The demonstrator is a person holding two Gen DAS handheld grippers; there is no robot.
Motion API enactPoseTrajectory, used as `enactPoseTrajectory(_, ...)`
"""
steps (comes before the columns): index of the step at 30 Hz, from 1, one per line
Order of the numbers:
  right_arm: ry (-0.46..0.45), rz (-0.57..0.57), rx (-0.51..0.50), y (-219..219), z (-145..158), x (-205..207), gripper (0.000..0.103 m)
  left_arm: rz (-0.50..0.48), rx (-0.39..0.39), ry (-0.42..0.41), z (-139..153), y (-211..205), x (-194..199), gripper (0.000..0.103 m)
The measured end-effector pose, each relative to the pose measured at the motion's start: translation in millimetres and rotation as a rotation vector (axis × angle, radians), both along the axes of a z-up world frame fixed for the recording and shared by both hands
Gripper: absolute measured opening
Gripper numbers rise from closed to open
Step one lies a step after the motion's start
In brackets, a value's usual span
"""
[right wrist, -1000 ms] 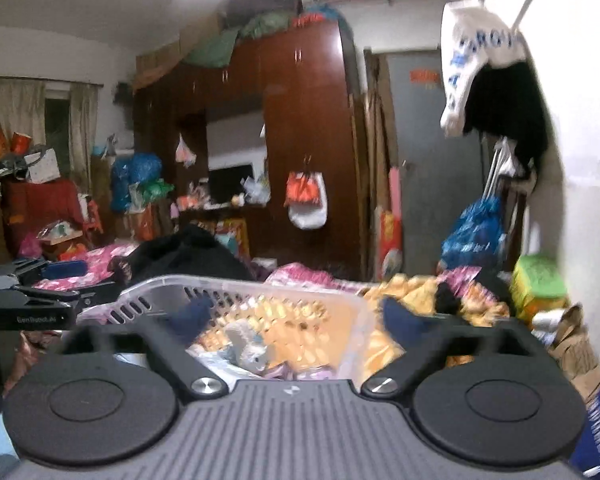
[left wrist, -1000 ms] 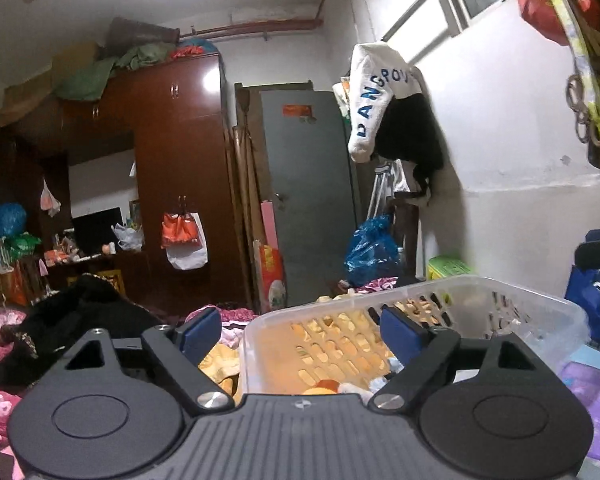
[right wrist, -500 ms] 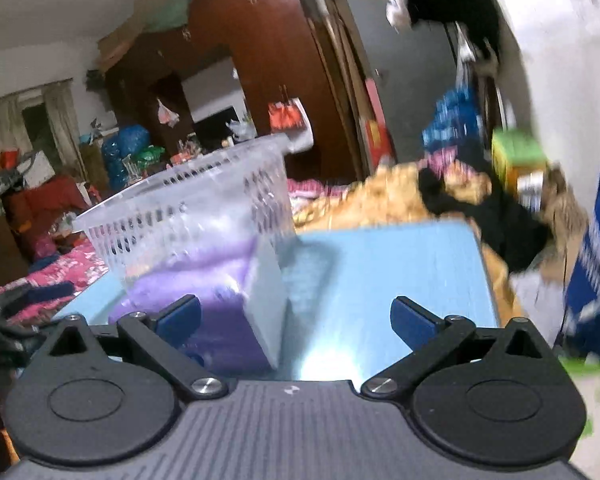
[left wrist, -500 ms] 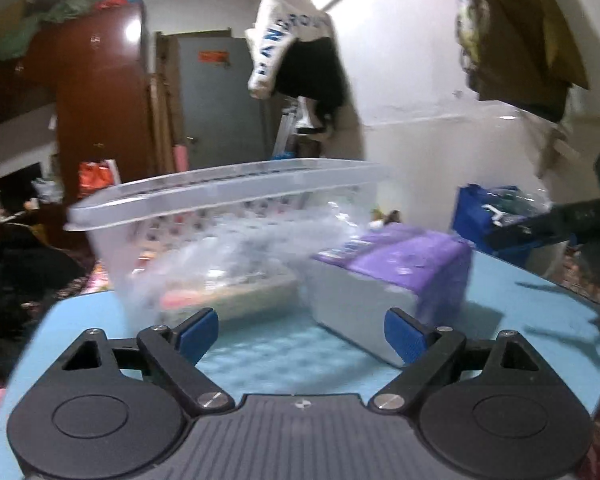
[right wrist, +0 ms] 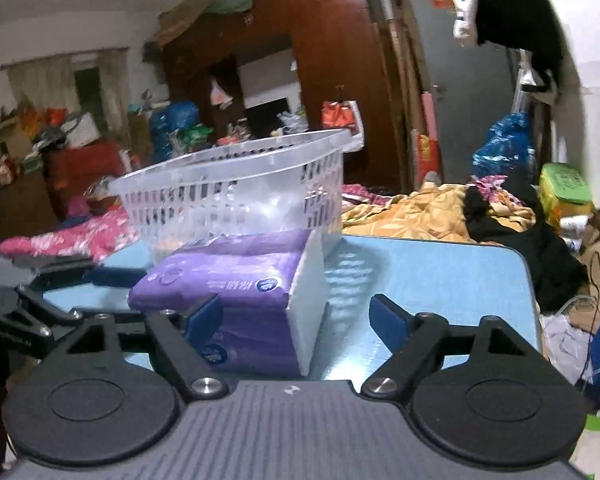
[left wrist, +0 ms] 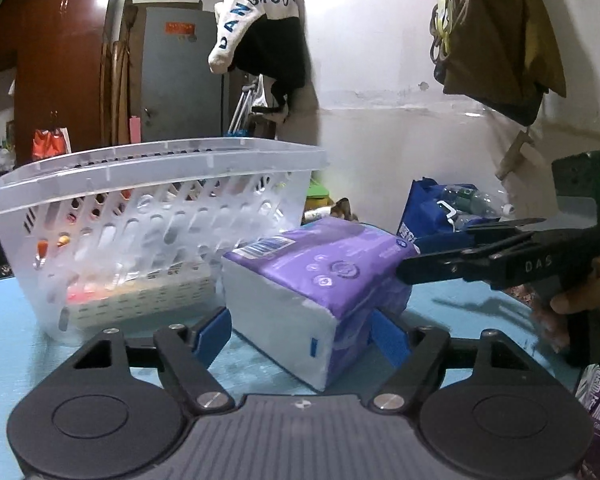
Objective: Organize objects
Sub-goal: 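Close both tools on the ends of the purple tissue pack, then lift the tissue pack with both tools and carry it over the basket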
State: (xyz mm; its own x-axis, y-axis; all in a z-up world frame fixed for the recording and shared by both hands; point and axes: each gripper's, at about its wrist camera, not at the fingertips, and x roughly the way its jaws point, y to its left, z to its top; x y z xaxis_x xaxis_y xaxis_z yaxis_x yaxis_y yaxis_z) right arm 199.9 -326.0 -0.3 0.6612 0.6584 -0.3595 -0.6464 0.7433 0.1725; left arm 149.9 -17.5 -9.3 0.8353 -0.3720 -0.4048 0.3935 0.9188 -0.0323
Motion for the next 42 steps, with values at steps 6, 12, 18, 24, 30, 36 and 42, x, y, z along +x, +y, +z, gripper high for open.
enactPoseTrajectory(6, 0.027, 0.120, -0.004, 6, -4, 0, 0.072, -0.007, -0.007, 0.093, -3, -13, 18, 0.061)
enactPoseTrajectory(12, -0.004, 0.125, -0.027, 6, -3, -15, 0.054, 0.016, 0.007, 0.032, -4, -11, 7, 0.050)
enactPoseTrajectory(18, -0.135, 0.043, -0.098, 20, 5, -58, 0.044, -0.010, -0.013, -0.058, 0, -1, -16, 0.048)
enactPoseTrajectory(24, -0.165, 0.038, -0.087, 28, 8, -75, 0.044, -0.003, -0.042, -0.156, 7, 12, -41, 0.048)
enactPoseTrajectory(30, -0.218, 0.027, -0.070, 40, 13, -91, 0.044, 0.014, -0.040, -0.252, 21, 19, -65, 0.048)
enactPoseTrajectory(36, -0.270, 0.032, -0.040, 42, 29, -95, 0.044, 0.022, -0.041, -0.317, 38, 24, -78, 0.047)
enactPoseTrajectory(42, -0.321, 0.051, -0.021, 51, 56, -91, 0.044, 0.042, -0.034, -0.396, 65, 34, -84, 0.047)
